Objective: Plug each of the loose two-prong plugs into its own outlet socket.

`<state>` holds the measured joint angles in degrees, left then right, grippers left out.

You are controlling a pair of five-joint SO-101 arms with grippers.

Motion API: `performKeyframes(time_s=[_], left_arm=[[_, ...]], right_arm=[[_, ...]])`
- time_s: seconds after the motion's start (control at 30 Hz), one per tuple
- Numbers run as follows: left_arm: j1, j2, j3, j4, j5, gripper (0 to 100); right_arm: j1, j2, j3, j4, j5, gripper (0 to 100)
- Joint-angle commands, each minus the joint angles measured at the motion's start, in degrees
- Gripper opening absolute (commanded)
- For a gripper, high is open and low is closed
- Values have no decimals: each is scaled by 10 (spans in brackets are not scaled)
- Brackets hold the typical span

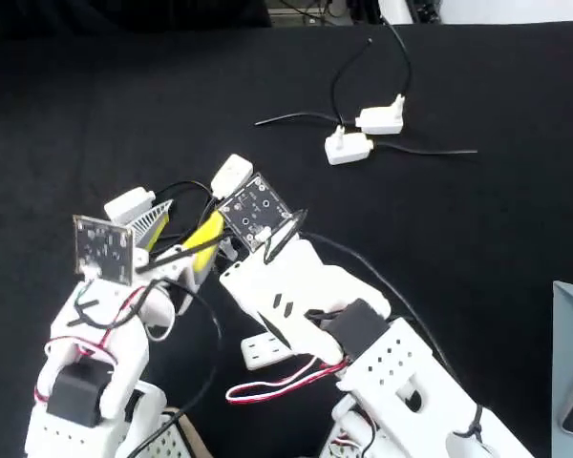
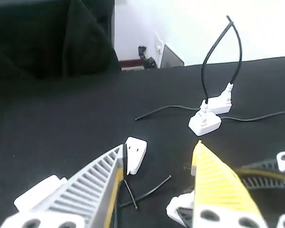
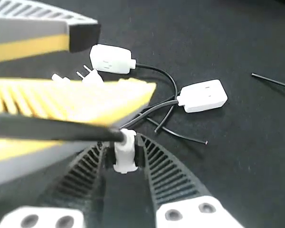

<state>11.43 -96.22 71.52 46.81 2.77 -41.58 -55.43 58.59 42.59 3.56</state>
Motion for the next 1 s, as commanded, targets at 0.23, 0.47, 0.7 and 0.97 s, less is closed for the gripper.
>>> performKeyframes(time_s=[0.23,0.47,0.7,0.97], left_arm=[[-22,-19,-5,52,-33,230],[-82,-15,4,90,-71,235],[-23,-14,2,171,-161,238],[10,120,-19,209,-203,352]], right_arm=[[28,-3,-54,17,-1,11],[178,-3,-134,134,-2,11],[349,-2,-137,135,0,11],[396,-2,-122,135,4,11]])
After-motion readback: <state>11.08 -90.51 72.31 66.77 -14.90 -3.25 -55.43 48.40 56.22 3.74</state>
